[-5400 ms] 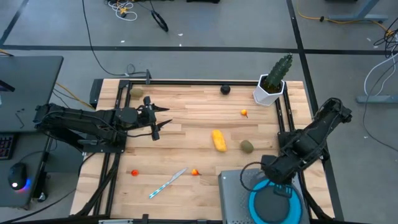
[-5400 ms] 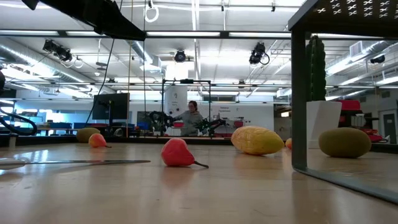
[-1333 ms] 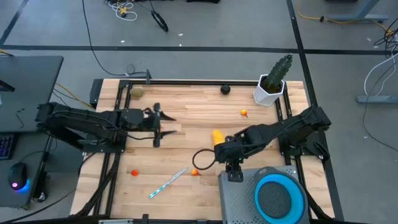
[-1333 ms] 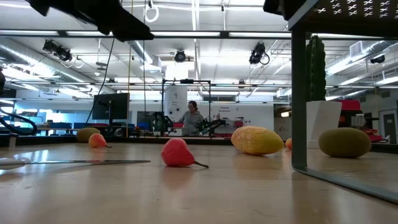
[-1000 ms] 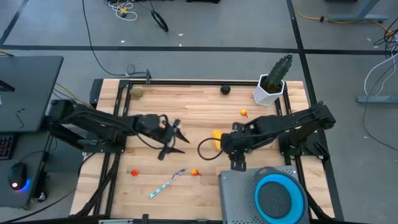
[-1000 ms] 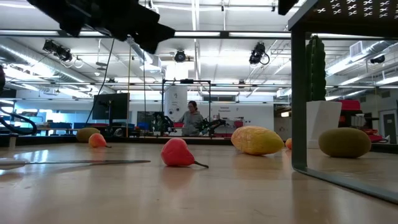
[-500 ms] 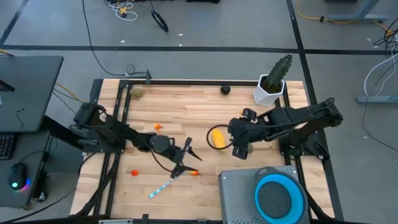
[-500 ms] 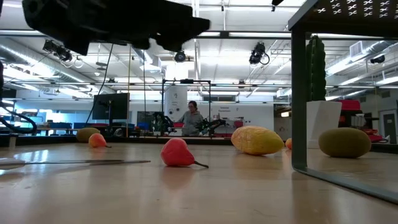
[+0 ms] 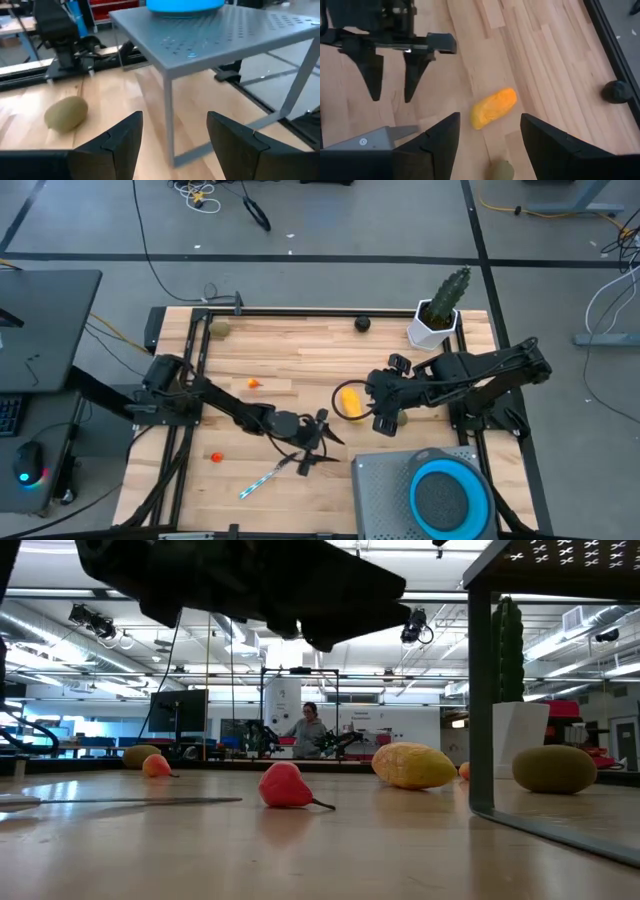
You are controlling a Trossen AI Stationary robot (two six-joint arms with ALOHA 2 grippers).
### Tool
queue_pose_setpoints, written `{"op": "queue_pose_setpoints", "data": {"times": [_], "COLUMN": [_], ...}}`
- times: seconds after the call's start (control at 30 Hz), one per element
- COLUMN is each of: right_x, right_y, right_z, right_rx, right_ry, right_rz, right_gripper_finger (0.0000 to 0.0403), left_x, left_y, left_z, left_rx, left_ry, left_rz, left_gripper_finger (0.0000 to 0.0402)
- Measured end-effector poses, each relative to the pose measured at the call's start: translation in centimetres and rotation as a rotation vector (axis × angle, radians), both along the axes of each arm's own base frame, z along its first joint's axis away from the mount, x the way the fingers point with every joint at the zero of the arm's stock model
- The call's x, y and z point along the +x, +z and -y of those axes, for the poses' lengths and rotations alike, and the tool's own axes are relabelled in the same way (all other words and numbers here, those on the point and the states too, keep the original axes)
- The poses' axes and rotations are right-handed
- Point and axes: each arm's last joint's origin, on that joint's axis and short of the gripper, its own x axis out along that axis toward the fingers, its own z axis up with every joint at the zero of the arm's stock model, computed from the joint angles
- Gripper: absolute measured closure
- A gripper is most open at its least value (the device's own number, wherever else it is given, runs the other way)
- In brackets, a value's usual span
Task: Pick & Place Fruit
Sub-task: Adjust the shelf on the table
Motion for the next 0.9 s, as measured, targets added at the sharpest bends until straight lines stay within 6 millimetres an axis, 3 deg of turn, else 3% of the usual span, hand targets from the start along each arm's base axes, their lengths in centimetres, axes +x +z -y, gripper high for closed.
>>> {"op": "queue_pose_setpoints", "data": {"times": [0.2,0.43,0.57,0.9], "right_x": [0.2,0.5,0.5,0.5], "right_y": [0.1,0.3,0.3,0.3], "right_z": [0.0,-0.1,-0.1,-0.1], "right_rx": [-0.012,-0.013,-0.014,-0.027], "right_ry": [0.002,0.011,0.011,0.032], "right_rz": [0.024,0.063,0.061,0.057], "right_gripper_finger": [0.0185,0.0185,0.0185,0.0185], "left_x": [0.4,2.1,2.6,2.9], "left_y": [0.4,-1.7,-1.8,-1.7], "left_z": [0.4,1.0,0.9,1.3], "left_rx": [-0.004,0.023,0.035,-0.006], "left_ry": [0.049,0.105,0.177,0.109], "left_rz": [0.019,-0.019,-0.010,-0.002], "left_gripper_finger": [0.0162,0.0156,0.0156,0.0154]}}
